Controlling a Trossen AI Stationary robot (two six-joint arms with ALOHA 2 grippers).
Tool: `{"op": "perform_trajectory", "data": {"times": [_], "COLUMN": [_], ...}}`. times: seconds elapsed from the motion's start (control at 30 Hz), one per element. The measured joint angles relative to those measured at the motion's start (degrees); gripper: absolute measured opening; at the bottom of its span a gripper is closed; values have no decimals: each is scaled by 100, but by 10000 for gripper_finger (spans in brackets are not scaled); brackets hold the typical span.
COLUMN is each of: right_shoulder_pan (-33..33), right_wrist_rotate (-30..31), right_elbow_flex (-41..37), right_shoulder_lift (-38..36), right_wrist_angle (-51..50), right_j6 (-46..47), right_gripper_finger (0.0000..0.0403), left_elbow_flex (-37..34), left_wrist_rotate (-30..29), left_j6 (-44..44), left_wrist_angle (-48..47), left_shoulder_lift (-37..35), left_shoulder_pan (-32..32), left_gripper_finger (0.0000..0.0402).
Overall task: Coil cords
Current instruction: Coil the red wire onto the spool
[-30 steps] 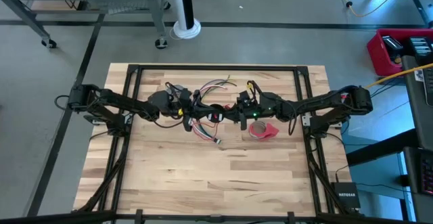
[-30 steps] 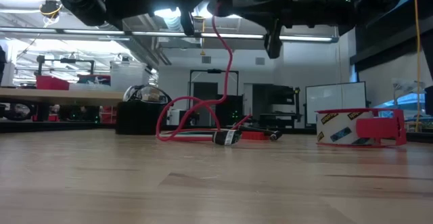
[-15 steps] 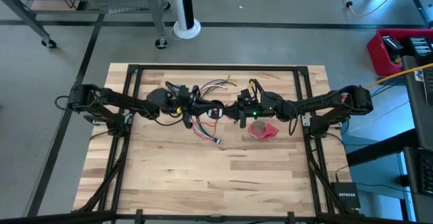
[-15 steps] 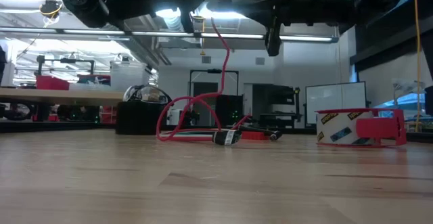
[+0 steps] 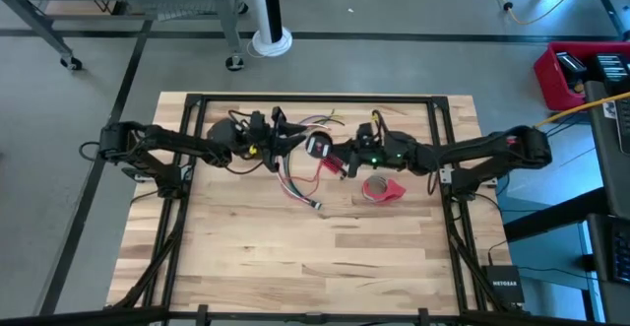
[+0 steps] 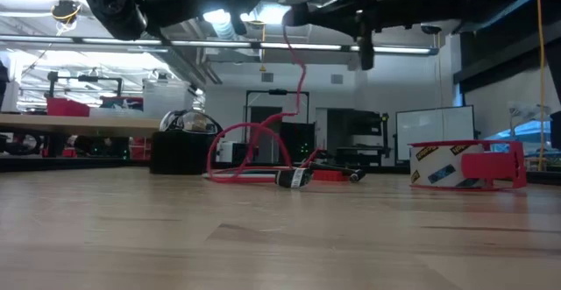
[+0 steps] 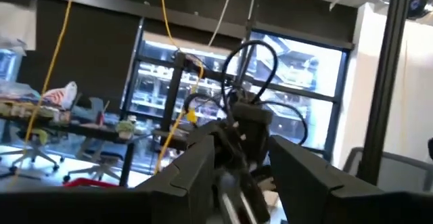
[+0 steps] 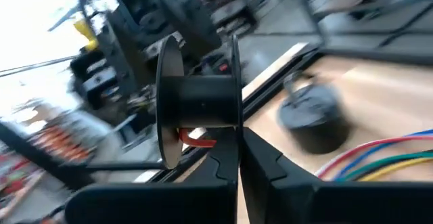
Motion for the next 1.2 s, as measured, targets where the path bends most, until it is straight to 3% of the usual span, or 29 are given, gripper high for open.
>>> {"op": "perform_trajectory", "data": {"times": [0.27,0.5,0.93,1.2], "right_shoulder_pan": [0,0,1,2], "right_wrist_rotate": [1401,1916,1378,1245], "right_elbow_flex": [0,-1,-2,-2], "right_shoulder_lift": [-1094,-1429,-1383,-1383], "right_wrist_angle": [-941,-913,95,142], "right_j6": [-523,-755,-743,-742], "right_gripper_finger": [1,1,3,3], "left_elbow_flex": [0,-2,1,68], "left_wrist_rotate": [-99,-1144,-2338,-2527], "left_j6": [303,470,725,460], "left_wrist_angle": [-1445,-2673,-2597,-977], "left_shoulder_lift": [-4,-4,345,1491], "left_shoulder_pan": [-87,-416,-721,-721], "left_gripper_finger": [137,137,137,137]}}
